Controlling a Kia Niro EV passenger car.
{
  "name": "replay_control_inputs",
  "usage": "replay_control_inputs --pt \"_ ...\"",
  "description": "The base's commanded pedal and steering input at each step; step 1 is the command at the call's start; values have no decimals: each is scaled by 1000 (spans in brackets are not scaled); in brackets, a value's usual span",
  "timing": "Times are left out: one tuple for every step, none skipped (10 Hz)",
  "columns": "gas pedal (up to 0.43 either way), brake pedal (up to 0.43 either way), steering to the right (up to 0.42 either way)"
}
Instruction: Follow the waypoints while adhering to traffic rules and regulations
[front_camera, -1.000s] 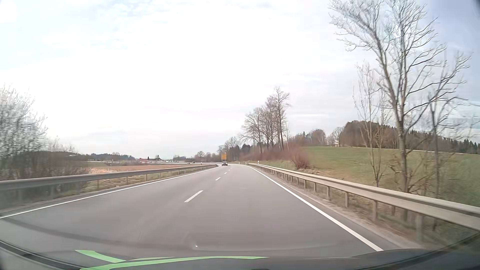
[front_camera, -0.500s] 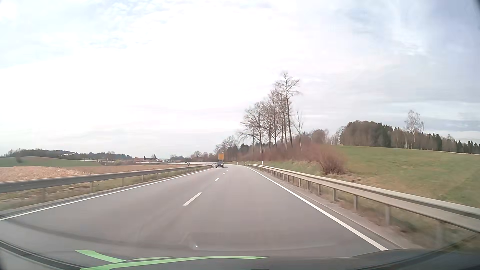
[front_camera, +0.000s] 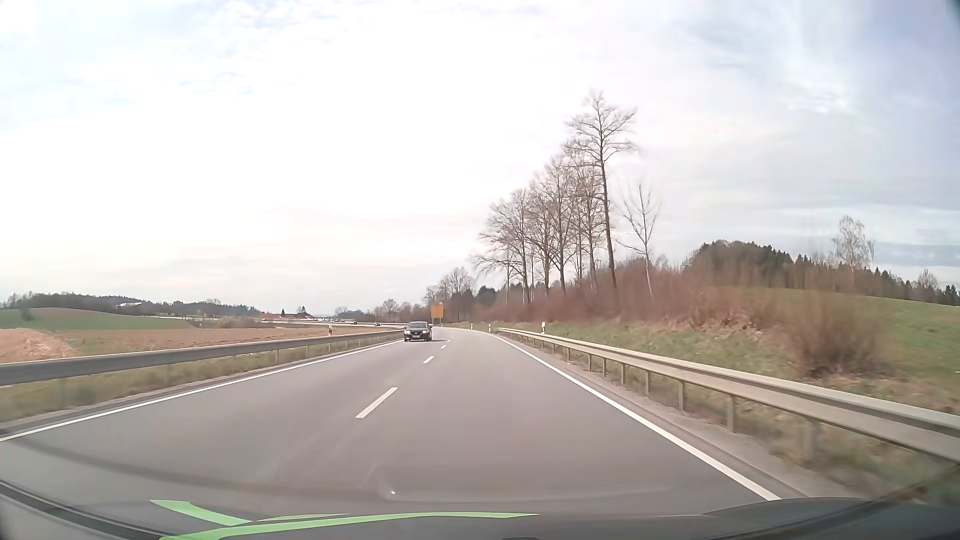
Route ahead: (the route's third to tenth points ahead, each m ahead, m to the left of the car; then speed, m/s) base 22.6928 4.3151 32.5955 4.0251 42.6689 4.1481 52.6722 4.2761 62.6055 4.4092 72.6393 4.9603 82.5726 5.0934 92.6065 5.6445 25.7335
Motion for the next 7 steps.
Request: replay_control_inputs --pt "280 0 2" --pt "280 0 1" --pt "280 0 0" --pt "280 0 0" --pt "268 0 -1" --pt "268 0 -4" --pt "268 0 -5"
